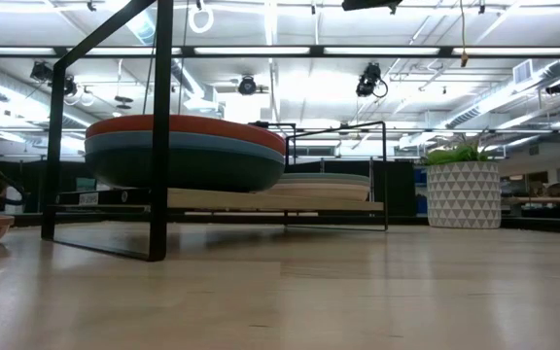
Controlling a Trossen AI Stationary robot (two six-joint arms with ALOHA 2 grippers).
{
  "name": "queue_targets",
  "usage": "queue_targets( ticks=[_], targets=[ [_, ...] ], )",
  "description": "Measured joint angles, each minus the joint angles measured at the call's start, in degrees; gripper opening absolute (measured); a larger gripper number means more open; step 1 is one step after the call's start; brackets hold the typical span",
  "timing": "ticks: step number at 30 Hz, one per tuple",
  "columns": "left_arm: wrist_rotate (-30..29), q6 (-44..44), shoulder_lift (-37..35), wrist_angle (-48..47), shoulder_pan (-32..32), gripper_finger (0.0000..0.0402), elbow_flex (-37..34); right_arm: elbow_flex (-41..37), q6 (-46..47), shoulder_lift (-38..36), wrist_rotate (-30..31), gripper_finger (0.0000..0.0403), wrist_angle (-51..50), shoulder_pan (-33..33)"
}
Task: Place and stack plates onto a shelf
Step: Stack the brown plate on top of the light blue plate on the shelf
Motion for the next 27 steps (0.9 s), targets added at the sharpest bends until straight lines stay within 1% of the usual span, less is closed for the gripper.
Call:
queue_targets(
  ticks=[3, 5, 7, 9, 10, 11, 14, 16, 18, 20, 22, 27],
  targets=[
    [1.64, -0.17, 0.02, 3.27, 0.00, 0.0124, -2.03, 0.00, -0.20, 0.00, -0.04, 0.0119, 0.01, 0.02],
    [2.38, 0.20, 0.02, 3.72, 0.04, 0.0115, -2.42, 0.00, -0.20, 0.00, -0.17, 0.0119, -0.02, 0.00],
    [2.90, 1.62, 0.02, 4.04, 0.10, 0.0086, -2.35, 0.00, -0.20, 0.00, -0.17, 0.0119, 0.00, 0.02],
    [3.68, 2.97, 0.02, 4.40, 0.22, 0.0040, -2.27, 0.00, -0.19, 0.00, -0.18, 0.0119, -0.02, 0.02],
    [4.45, 3.50, -0.01, 4.55, 0.30, 0.0023, -2.20, 0.00, -0.19, 0.00, -0.17, 0.0119, -0.02, 0.02],
    [5.28, 4.49, -0.17, 5.06, 0.43, 0.0016, -2.19, 0.00, -0.20, 0.00, -0.20, 0.0119, 0.02, 0.00],
    [10.19, 7.79, -1.03, 5.47, 0.90, 0.0016, -0.63, 0.00, -0.20, 0.00, -0.20, 0.0119, 0.18, 0.02],
    [14.03, 12.95, -2.63, 5.81, 1.35, 0.0016, 2.51, 0.00, -0.20, 0.00, -0.19, 0.0119, 0.24, 0.00],
    [15.79, 18.23, -5.01, 6.02, 1.38, 0.0016, 6.67, 0.00, -0.20, 0.00, -0.19, 0.0119, 0.63, 0.00],
    [14.51, 23.18, -7.02, 6.11, 1.33, 0.0016, 11.04, 0.00, -0.18, 0.00, -0.20, 0.0119, 0.78, 0.01],
    [11.18, 27.68, -9.27, 4.65, 1.20, 0.0015, 15.24, 0.00, -0.07, -0.01, -0.51, 0.0119, 0.92, 0.01],
    [-1.79, 40.60, -14.29, 3.09, 1.41, 0.0015, 24.85, 0.00, 0.06, -0.01, -0.61, 0.0119, 0.90, 0.01]
  ],
)
